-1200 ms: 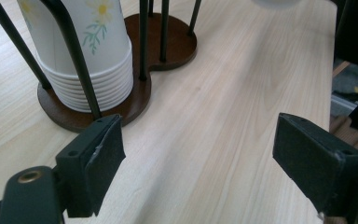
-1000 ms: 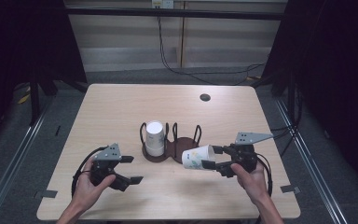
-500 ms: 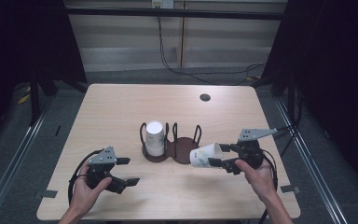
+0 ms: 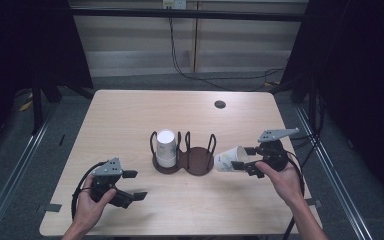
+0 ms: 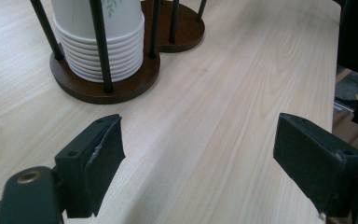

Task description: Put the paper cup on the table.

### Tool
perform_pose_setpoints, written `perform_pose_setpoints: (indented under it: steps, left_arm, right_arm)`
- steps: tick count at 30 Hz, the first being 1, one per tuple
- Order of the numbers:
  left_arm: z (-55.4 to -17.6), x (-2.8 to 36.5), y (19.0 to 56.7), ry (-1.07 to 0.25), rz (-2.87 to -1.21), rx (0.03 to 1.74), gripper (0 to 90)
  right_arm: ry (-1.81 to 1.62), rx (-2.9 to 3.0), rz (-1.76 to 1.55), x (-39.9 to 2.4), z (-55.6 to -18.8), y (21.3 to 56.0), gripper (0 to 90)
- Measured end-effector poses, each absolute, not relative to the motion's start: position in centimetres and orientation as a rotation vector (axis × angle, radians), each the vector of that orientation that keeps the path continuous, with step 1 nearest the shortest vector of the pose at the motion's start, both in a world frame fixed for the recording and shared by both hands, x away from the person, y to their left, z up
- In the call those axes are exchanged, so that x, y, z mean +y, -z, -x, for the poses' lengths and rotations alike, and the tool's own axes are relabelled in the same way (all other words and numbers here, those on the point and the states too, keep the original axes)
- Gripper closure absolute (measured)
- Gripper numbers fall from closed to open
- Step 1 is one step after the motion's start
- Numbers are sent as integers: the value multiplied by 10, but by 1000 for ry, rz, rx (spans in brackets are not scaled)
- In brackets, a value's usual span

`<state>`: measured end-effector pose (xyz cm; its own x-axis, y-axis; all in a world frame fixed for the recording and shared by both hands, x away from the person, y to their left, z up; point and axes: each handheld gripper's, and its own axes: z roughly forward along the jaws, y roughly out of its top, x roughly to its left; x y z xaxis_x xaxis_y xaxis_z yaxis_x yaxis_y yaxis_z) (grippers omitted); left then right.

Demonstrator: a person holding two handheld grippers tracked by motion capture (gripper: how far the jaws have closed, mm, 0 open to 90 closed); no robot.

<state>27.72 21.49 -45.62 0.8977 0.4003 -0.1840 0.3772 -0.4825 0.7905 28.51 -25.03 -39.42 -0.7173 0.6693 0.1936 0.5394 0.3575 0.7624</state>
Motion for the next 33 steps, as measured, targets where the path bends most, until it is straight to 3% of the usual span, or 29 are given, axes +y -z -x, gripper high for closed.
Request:
perform_pose_setpoints:
  steps: [33]
  left_arm:
    - [-274,213,457,-30,-2143,521,162]
  right_arm:
    - [-547,2625,-1264,-230,-362,396,284]
